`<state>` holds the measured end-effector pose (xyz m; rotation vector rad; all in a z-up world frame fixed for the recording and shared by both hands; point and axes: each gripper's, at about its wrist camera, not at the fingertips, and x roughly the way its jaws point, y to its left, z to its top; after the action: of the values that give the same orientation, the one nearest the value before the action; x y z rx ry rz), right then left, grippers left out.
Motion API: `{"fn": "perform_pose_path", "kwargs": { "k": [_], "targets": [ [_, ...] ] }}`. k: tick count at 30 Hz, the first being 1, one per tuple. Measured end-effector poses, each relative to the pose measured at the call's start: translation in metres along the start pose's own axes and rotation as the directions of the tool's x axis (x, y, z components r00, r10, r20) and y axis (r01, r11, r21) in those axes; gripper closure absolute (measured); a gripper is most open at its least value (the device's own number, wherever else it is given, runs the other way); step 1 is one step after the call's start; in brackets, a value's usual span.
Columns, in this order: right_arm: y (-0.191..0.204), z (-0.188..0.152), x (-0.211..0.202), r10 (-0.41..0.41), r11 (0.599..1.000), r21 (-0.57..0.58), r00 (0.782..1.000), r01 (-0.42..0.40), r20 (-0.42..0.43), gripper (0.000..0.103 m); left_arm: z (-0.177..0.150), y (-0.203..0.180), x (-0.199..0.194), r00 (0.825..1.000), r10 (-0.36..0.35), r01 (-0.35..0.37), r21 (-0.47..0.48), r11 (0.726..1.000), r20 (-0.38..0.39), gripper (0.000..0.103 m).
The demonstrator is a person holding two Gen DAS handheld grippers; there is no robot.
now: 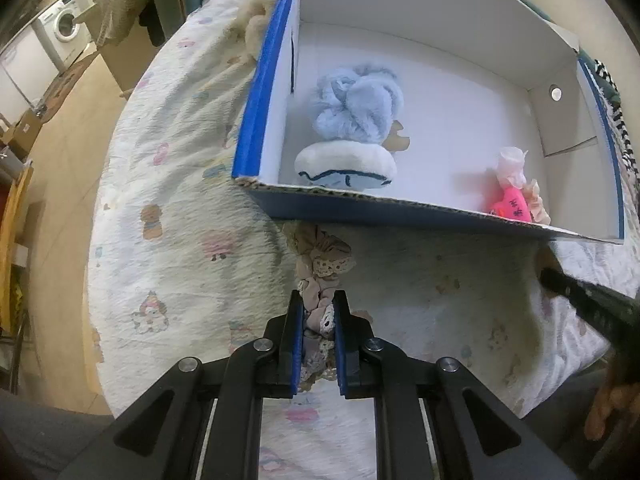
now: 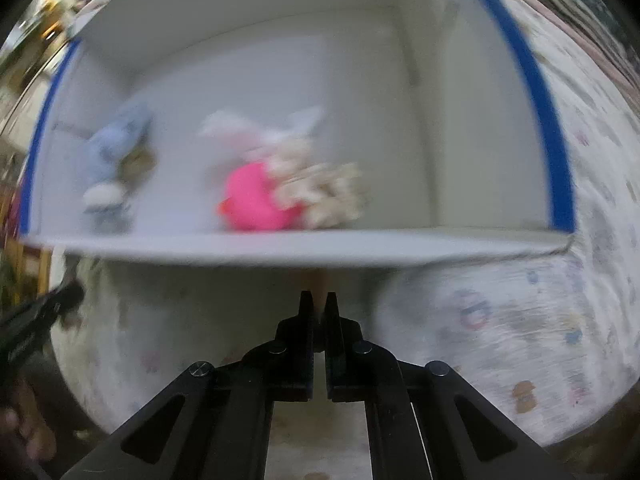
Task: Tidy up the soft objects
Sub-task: 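Grasp the beige lace scrunchie with the left gripper while the right gripper grasps the orange foam piece, then carry the lace scrunchie and orange foam piece into the box and open both grippers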
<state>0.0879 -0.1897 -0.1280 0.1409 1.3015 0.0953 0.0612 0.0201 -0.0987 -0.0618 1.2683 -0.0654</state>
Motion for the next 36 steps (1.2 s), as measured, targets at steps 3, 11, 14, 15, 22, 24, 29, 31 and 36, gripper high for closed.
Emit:
{"fn": "perform_pose_path", "kwargs": {
  "k": [3, 11, 14, 15, 22, 24, 29, 31, 36],
  "targets": [
    [0.013, -0.003, 0.001, 0.008, 0.999, -0.036, 1.0, -0.008, -0.003, 0.097, 0.0, -0.002, 0.0, 1.0, 0.01, -0.01, 0.0, 1.0, 0.002, 0.091],
    [0.016, -0.008, -0.009, 0.025, 0.999, -0.038, 1.0, -0.024, 0.009, 0.097, -0.002, 0.007, -0.003, 0.999, 0.036, -0.036, -0.016, 0.999, 0.012, 0.091],
    [0.01, -0.006, -0.015, 0.034, 0.999, -0.036, 0.999, -0.033, 0.017, 0.097, -0.002, 0.011, -0.004, 0.999, 0.04, -0.039, -0.025, 0.999, 0.015, 0.091],
    [0.011, -0.007, -0.016, 0.035, 0.999, -0.037, 0.999, -0.035, 0.02, 0.097, -0.002, 0.012, -0.004, 0.999, 0.041, -0.04, -0.028, 0.999, 0.016, 0.091],
    [0.003, -0.013, -0.033, 0.072, 0.997, -0.038, 0.997, -0.07, 0.04, 0.097, -0.003, 0.019, -0.01, 0.999, 0.043, -0.042, -0.043, 0.998, 0.03, 0.091],
    [0.001, -0.014, -0.041, 0.088, 0.995, -0.039, 0.995, -0.087, 0.049, 0.097, -0.004, 0.019, -0.013, 0.998, 0.049, -0.047, -0.045, 0.998, 0.042, 0.091],
    [0.006, -0.022, -0.058, 0.148, 0.989, -0.039, 0.986, -0.145, 0.075, 0.097, -0.01, 0.021, -0.031, 0.994, 0.07, -0.064, -0.067, 0.996, 0.088, 0.091],
    [0.009, -0.025, -0.065, 0.173, 0.985, -0.04, 0.981, -0.17, 0.088, 0.097, -0.011, 0.023, -0.037, 0.991, 0.077, -0.069, -0.07, 0.995, 0.11, 0.091],
    [0.016, -0.028, -0.088, 0.228, 0.973, -0.061, 0.965, -0.221, 0.127, 0.097, -0.011, 0.022, -0.063, 0.98, 0.074, -0.06, -0.08, 0.995, 0.186, 0.091]
  ]
}}
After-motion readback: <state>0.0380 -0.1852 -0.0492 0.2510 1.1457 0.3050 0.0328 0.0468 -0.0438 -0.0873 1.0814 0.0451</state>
